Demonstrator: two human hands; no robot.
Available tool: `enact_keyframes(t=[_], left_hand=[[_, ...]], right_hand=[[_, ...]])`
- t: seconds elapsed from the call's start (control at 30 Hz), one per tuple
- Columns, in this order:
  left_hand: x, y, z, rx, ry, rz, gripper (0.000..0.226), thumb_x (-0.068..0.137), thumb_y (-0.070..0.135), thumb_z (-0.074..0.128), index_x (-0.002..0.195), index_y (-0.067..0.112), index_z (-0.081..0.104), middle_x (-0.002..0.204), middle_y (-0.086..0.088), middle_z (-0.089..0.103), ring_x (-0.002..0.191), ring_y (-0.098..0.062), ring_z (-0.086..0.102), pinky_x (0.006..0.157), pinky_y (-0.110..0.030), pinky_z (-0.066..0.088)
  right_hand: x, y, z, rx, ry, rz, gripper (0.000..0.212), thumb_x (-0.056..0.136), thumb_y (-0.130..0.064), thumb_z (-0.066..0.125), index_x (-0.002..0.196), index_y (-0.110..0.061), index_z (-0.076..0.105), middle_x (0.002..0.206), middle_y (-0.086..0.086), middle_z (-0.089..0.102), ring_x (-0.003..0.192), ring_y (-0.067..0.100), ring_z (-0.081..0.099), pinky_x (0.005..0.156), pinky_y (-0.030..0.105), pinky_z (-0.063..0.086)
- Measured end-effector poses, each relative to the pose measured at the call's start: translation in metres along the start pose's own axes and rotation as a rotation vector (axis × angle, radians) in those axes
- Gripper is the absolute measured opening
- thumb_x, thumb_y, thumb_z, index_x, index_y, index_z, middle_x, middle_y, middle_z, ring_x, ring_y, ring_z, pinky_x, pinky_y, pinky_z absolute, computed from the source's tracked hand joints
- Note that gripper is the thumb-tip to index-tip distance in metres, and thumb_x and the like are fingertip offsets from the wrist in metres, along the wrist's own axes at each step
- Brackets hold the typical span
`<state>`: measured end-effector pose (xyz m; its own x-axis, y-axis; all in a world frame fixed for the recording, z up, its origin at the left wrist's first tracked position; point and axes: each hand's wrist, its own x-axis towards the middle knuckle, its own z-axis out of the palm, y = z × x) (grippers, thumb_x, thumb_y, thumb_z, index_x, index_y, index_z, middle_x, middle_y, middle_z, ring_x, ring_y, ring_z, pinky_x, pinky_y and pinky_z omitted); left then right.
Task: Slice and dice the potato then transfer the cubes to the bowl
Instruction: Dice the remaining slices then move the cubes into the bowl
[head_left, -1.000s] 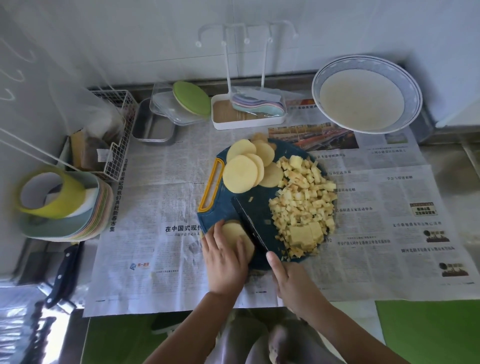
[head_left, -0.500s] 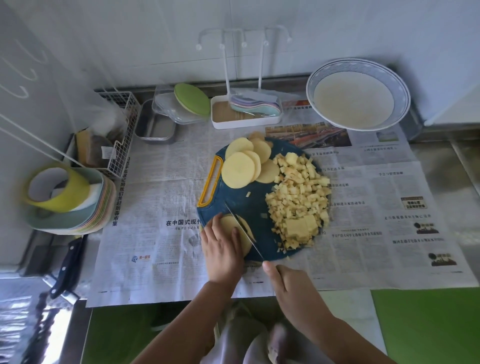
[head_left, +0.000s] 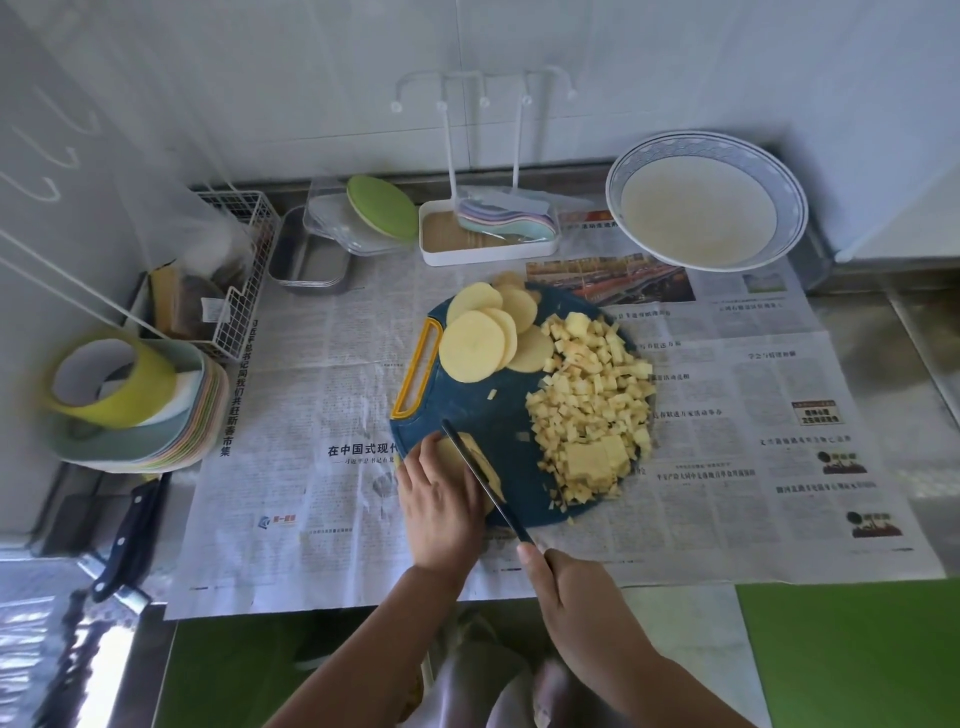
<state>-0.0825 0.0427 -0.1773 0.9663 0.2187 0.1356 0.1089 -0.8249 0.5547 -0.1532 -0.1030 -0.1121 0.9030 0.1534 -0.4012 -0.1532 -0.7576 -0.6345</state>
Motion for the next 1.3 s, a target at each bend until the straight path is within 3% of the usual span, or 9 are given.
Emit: enact_keyframes(t=[0.13,0.27,0.33,0.47,0.57,0.77,0.9,1.03,1.3], left_hand=[[0.0,-0.002,0.001,0.027,-0.003,0.008,0.057,0.097,0.041,0.031,0.127,-0.005,0.046,0.117,-0.019,0.052,0.105,-0.03,0.044,0.097,-0.032,0.029],[0.001,-0.01,0.008,0.119,-0.069,0.035,0.069,0.1,0.044,0.01,0.132,-0.004,0.048,0.126,-0.018,0.048,0.112,-0.031,0.041,0.104,-0.037,0.027],[0.0,-0.012,0.009,0.157,-0.09,0.045,0.07,0.1,0.042,0.005,0.134,-0.001,0.049,0.13,-0.016,0.046,0.116,-0.031,0.039,0.106,-0.033,0.021],[0.001,0.0,0.003,0.02,-0.017,-0.021,0.05,0.095,0.032,0.031,0.127,-0.003,0.048,0.118,-0.018,0.051,0.106,-0.031,0.044,0.098,-0.034,0.03],[0.001,0.006,0.0,-0.011,0.012,-0.024,0.048,0.093,0.031,0.037,0.126,-0.003,0.047,0.116,-0.018,0.051,0.103,-0.033,0.047,0.095,-0.043,0.039],[0.0,0.006,-0.001,-0.051,0.033,-0.016,0.046,0.096,0.029,0.036,0.126,-0.004,0.048,0.116,-0.018,0.052,0.104,-0.031,0.047,0.094,-0.045,0.041],[0.001,0.007,-0.002,-0.058,0.039,-0.016,0.045,0.096,0.029,0.036,0.125,-0.003,0.048,0.116,-0.018,0.052,0.104,-0.03,0.046,0.095,-0.04,0.037],[0.002,0.005,-0.002,-0.085,0.043,-0.005,0.045,0.096,0.029,0.033,0.125,-0.001,0.048,0.117,-0.017,0.052,0.104,-0.029,0.046,0.095,-0.037,0.034],[0.001,-0.001,0.002,-0.022,0.0,0.006,0.051,0.095,0.027,0.026,0.127,-0.006,0.047,0.12,-0.02,0.051,0.106,-0.033,0.045,0.098,-0.035,0.028]], right_hand=[[0.002,-0.001,0.005,-0.04,-0.022,0.024,0.061,0.084,-0.063,0.004,0.074,-0.024,0.05,0.063,-0.008,0.05,0.061,0.008,0.053,0.062,0.018,0.041],[0.009,-0.004,0.003,-0.013,-0.055,0.063,0.057,0.083,-0.063,0.004,0.069,-0.027,0.046,0.065,-0.007,0.051,0.063,0.007,0.053,0.062,0.018,0.04],[0.014,-0.005,0.003,0.008,-0.042,0.061,0.058,0.084,-0.063,0.005,0.068,-0.026,0.047,0.065,-0.007,0.052,0.064,0.007,0.053,0.062,0.018,0.04],[0.028,-0.008,0.004,0.044,-0.032,0.062,0.059,0.084,-0.063,0.008,0.066,-0.023,0.048,0.064,-0.004,0.052,0.061,0.009,0.053,0.059,0.017,0.039],[0.037,-0.008,0.005,0.069,-0.015,0.061,0.059,0.085,-0.063,0.011,0.063,-0.021,0.046,0.06,-0.005,0.051,0.055,0.009,0.05,0.056,0.017,0.039],[0.045,0.009,-0.022,0.598,-0.275,0.219,0.066,0.092,-0.064,0.03,0.062,-0.007,0.045,0.042,0.001,0.035,0.034,0.017,0.033,0.04,0.026,0.032],[0.036,0.002,-0.022,0.5,-0.188,0.118,0.062,0.097,-0.054,0.031,0.05,-0.015,0.035,0.038,-0.005,0.033,0.033,0.012,0.032,0.042,0.024,0.031],[0.025,0.001,-0.012,0.264,-0.02,-0.015,0.056,0.093,-0.057,0.026,0.053,-0.019,0.032,0.043,-0.006,0.04,0.041,0.01,0.04,0.049,0.019,0.031],[0.004,-0.006,0.002,0.081,0.026,0.009,0.05,0.087,-0.061,0.013,0.062,-0.028,0.04,0.055,-0.007,0.044,0.055,0.008,0.048,0.057,0.019,0.036]])
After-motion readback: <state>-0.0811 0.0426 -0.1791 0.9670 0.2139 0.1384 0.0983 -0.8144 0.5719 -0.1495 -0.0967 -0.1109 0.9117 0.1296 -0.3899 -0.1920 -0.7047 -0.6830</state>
